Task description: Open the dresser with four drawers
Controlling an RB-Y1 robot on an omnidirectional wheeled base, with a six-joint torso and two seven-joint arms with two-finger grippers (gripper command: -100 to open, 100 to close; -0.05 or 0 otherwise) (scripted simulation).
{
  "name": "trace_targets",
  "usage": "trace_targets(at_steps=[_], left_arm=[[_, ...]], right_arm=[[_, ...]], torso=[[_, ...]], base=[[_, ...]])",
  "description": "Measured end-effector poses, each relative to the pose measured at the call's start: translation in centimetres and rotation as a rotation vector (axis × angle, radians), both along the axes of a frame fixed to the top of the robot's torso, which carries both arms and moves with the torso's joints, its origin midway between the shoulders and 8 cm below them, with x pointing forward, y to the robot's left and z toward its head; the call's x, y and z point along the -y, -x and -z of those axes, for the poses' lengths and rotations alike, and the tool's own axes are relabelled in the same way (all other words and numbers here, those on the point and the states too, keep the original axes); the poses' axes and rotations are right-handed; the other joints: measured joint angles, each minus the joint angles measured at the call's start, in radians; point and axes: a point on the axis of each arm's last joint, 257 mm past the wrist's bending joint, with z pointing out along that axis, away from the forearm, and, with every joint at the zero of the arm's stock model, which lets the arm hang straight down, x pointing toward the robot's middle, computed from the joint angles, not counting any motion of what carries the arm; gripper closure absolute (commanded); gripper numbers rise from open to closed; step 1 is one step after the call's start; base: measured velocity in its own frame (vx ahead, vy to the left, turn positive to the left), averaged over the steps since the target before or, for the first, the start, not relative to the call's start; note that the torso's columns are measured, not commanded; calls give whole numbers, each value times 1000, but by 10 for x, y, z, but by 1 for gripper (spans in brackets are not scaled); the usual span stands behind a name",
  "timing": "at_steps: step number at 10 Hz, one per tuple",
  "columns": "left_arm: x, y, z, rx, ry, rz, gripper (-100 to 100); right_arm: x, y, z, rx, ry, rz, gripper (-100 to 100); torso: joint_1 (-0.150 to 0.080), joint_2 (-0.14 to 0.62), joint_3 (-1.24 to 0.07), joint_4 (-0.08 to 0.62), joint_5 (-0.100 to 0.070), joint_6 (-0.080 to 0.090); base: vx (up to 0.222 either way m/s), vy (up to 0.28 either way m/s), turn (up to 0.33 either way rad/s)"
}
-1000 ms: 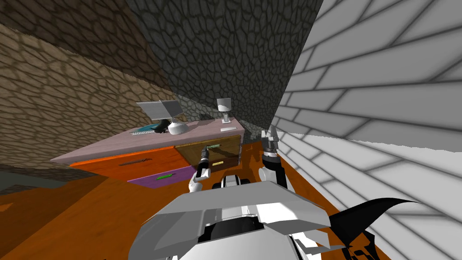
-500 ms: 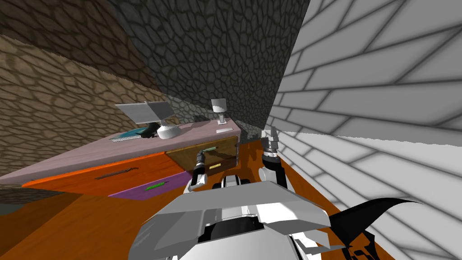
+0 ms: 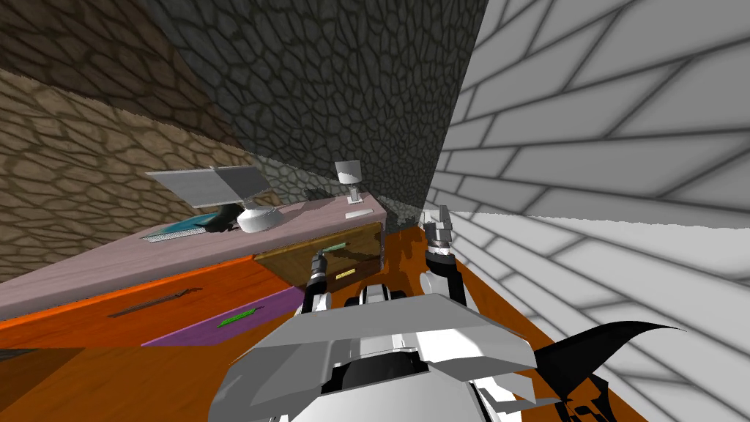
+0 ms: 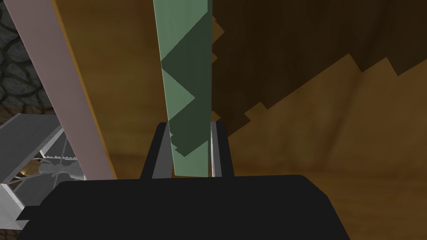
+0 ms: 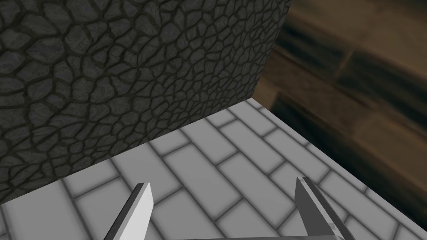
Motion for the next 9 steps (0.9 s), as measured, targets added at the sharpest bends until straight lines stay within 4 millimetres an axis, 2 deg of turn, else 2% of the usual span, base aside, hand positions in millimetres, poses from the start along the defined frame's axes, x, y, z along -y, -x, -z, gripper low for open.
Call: trace_targets(at_steps=[7, 9], left_arm=[[-38, 63, -3, -3, -7, -81, 100], [-42, 70, -3, -4, -8, -91, 100]], right_arm=[[0, 0, 0, 0, 0, 0, 0], [0, 0, 0, 0, 0, 0, 0]], torso=[[-1, 1, 0, 3, -2, 0], [0, 3, 1, 3, -2, -1]], base=[[33, -5, -116], [-30, -15, 6]])
